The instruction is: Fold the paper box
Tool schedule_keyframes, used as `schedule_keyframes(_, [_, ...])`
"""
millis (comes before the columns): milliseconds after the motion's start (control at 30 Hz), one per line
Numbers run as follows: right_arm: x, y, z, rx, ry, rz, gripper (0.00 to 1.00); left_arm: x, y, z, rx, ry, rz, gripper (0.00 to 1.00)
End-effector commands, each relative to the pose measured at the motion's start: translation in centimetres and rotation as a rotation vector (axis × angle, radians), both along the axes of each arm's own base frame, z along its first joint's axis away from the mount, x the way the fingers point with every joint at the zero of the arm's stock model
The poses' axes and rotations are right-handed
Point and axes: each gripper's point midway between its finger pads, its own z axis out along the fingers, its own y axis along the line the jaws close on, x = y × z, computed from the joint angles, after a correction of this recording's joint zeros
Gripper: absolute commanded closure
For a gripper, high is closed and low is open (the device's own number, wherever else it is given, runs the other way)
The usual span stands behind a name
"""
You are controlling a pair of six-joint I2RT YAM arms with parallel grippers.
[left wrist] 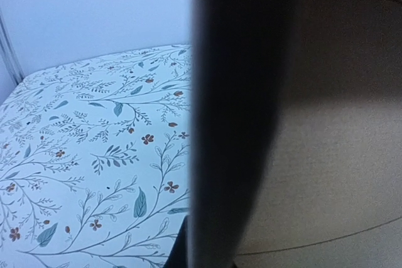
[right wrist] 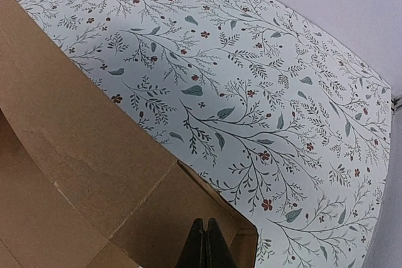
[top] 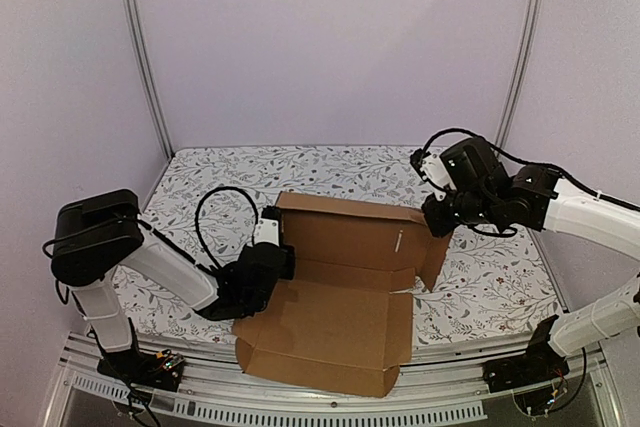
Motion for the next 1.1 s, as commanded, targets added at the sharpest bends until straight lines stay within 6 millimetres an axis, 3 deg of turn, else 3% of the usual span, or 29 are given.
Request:
schedule_keyframes(0, [-0.3, 0.2, -1.5, 0.024, 0.038, -0.002, 1.0, -0.5, -0.1, -0.8, 0.028, 0.009, 0.023, 1.0])
schedule_keyframes(300, [-0.6, 1.2, -3.5, 0.145, 0.073, -0.028, 1.0, -0.6, -0.2, -1.1, 0.006, 0.026, 0.019, 1.0])
schedule_keyframes(700, [0.5, 4.1, -1.5, 0.457, 0.037, -0.068, 1.0, -1.0, -0.9, -1.4, 0.014, 0.037, -0.002, 1.0])
schedule_keyframes(933, [1.2, 4.5, -2.2, 0.617, 0.02, -0.141, 1.0, -1.1, -1.4, -1.0, -0.046, 0.05, -0.01, 1.0])
schedule_keyframes(1067, [1.2, 5.2, -1.5, 0.705, -0.007, -0.148, 1.0, -1.2, -2.0, -1.0, -0.084, 0.084, -0.028, 1.0])
